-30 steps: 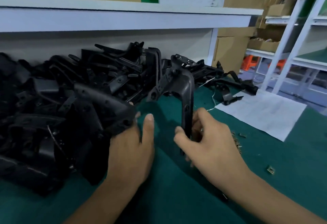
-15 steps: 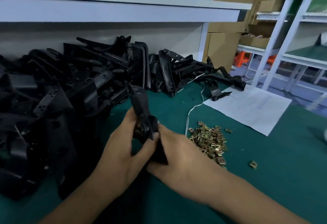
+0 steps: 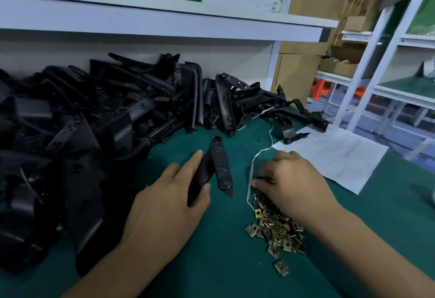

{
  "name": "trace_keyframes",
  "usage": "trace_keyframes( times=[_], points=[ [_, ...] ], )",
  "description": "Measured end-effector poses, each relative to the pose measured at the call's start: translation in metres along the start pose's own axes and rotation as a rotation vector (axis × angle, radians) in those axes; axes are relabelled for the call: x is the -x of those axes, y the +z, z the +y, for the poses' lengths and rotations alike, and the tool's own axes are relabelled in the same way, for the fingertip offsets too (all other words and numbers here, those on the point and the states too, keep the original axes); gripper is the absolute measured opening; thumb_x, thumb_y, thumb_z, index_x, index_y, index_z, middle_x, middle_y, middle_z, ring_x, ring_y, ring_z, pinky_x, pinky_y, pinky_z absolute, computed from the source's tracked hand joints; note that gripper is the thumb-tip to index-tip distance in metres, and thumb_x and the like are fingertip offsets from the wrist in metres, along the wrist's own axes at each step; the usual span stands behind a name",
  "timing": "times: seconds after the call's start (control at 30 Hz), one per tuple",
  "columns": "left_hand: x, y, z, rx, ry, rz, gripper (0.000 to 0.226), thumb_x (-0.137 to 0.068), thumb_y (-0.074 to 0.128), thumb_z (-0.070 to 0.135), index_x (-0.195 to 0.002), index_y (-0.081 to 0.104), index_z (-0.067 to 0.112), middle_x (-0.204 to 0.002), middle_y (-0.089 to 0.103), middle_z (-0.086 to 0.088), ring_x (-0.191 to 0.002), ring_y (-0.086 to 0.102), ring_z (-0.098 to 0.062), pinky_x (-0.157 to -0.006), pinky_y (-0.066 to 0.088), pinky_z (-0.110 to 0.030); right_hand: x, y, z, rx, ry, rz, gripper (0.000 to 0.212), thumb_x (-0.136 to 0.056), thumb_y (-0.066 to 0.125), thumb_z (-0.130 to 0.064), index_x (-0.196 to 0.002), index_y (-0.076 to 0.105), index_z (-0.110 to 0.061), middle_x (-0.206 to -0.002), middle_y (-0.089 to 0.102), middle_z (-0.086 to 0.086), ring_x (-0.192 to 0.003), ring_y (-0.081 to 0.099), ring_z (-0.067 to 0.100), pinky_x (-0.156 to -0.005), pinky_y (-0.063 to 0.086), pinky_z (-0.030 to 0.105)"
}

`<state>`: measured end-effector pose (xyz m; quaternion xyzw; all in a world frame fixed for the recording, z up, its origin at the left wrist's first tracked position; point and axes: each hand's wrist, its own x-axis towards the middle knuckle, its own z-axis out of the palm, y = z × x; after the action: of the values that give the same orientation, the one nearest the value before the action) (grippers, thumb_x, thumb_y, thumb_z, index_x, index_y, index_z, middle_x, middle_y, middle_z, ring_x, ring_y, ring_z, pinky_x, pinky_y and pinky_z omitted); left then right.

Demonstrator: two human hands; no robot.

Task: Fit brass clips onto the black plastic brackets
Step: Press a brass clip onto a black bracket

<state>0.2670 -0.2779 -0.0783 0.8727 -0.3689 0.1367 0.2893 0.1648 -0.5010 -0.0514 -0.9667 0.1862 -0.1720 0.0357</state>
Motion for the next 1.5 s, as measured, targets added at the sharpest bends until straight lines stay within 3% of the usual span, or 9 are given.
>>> trace_keyframes(
  times=[0.17, 0.33, 0.5, 0.63, 0.8, 0.87, 0.97, 1.27, 1.5],
  points=[
    [-0.001, 0.004, 0.001, -0.087, 0.025, -0.003, 0.067, -0.094, 0.031, 0.065, -0.157, 0.013, 0.050, -0.104, 0.048, 0.020, -0.070, 0.059, -0.006, -0.062, 0.054, -0.025, 0.002, 0.005, -0.007, -0.095, 0.029, 0.017, 0.006, -0.091, 0.074, -0.036, -0.089, 0.075, -0.031, -0.091, 0.057, -0.010, -0.098, 0.053, 0.017, -0.079, 0.044, 0.033],
    [0.001, 0.001, 0.003, -0.094, 0.022, -0.020, 0.070, -0.093, 0.033, 0.064, -0.159, 0.012, 0.050, -0.099, 0.046, 0.019, -0.068, 0.058, -0.005, -0.060, 0.051, -0.021, 0.010, 0.001, -0.007, -0.158, -0.002, 0.058, 0.010, -0.096, 0.071, -0.028, -0.090, 0.064, -0.031, -0.091, 0.056, -0.019, -0.096, 0.054, 0.010, -0.083, 0.043, 0.031],
    [0.002, -0.003, 0.004, -0.085, 0.013, -0.029, 0.074, -0.093, 0.030, 0.065, -0.159, 0.000, 0.053, -0.097, 0.043, 0.018, -0.066, 0.056, -0.005, -0.061, 0.053, -0.022, 0.017, -0.012, -0.018, -0.847, 0.162, 0.169, 0.011, -0.101, 0.065, -0.026, -0.091, 0.062, -0.030, -0.088, 0.074, -0.007, -0.079, 0.067, 0.009, -0.073, 0.052, 0.031],
    [0.003, -0.003, 0.002, -0.085, 0.034, -0.009, 0.075, -0.094, 0.032, 0.064, -0.158, -0.006, 0.056, -0.093, 0.040, 0.018, -0.062, 0.054, -0.006, -0.057, 0.052, -0.022, 0.019, -0.010, -0.027, -1.105, 0.154, 0.138, 0.008, -0.096, 0.072, -0.020, -0.093, 0.076, -0.026, -0.085, 0.072, 0.003, -0.074, 0.067, 0.011, -0.071, 0.055, 0.024],
    [0.003, -0.006, 0.004, -0.128, 0.089, -0.013, 0.080, -0.088, 0.064, 0.047, -0.159, 0.026, 0.049, -0.086, 0.040, 0.015, -0.050, 0.046, -0.008, -0.041, 0.049, -0.027, 0.019, -0.004, -0.034, -1.363, 0.166, 0.124, 0.018, -0.095, 0.070, -0.003, -0.100, 0.081, -0.015, -0.092, 0.079, 0.012, -0.084, 0.077, 0.023, -0.079, 0.061, 0.026],
    [0.003, -0.005, 0.003, -0.138, 0.140, 0.022, 0.080, -0.083, 0.067, 0.045, -0.157, 0.037, 0.045, -0.085, 0.041, 0.015, -0.047, 0.042, -0.008, -0.035, 0.044, -0.024, 0.021, -0.004, -0.034, -1.421, 0.162, 0.098, 0.016, -0.093, 0.070, -0.007, -0.103, 0.081, -0.013, -0.096, 0.079, 0.015, -0.088, 0.077, 0.026, -0.081, 0.062, 0.030],
    [0.001, -0.005, 0.002, -0.102, 0.132, 0.037, 0.079, -0.081, 0.065, 0.048, -0.156, 0.037, 0.048, -0.084, 0.041, 0.017, -0.049, 0.045, -0.008, -0.038, 0.045, -0.023, 0.022, -0.010, -0.030, -1.560, 0.180, 0.058, 0.021, -0.082, 0.077, -0.016, -0.102, 0.081, -0.009, -0.096, 0.078, 0.020, -0.086, 0.076, 0.026, -0.079, 0.062, 0.031],
    [0.003, -0.007, 0.002, -0.077, 0.118, 0.019, 0.071, -0.087, 0.048, 0.057, -0.156, 0.029, 0.056, -0.086, 0.042, 0.017, -0.056, 0.053, -0.011, -0.045, 0.051, -0.029, 0.021, -0.016, -0.026, -1.555, 0.155, -0.040, 0.030, -0.074, 0.081, -0.020, -0.100, 0.081, -0.005, -0.093, 0.076, 0.026, -0.081, 0.075, 0.029, -0.074, 0.061, 0.030],
    [0.004, -0.009, 0.003, -0.036, 0.194, -0.017, 0.070, -0.093, 0.050, 0.057, -0.158, 0.024, 0.055, -0.090, 0.042, 0.017, -0.059, 0.050, -0.009, -0.046, 0.051, -0.028, 0.022, -0.021, -0.022, -1.548, 0.091, -0.082, 0.027, -0.075, 0.083, -0.014, -0.096, 0.075, 0.001, -0.084, 0.075, 0.025, -0.072, 0.074, 0.028, -0.069, 0.062, 0.034]
  ],
)
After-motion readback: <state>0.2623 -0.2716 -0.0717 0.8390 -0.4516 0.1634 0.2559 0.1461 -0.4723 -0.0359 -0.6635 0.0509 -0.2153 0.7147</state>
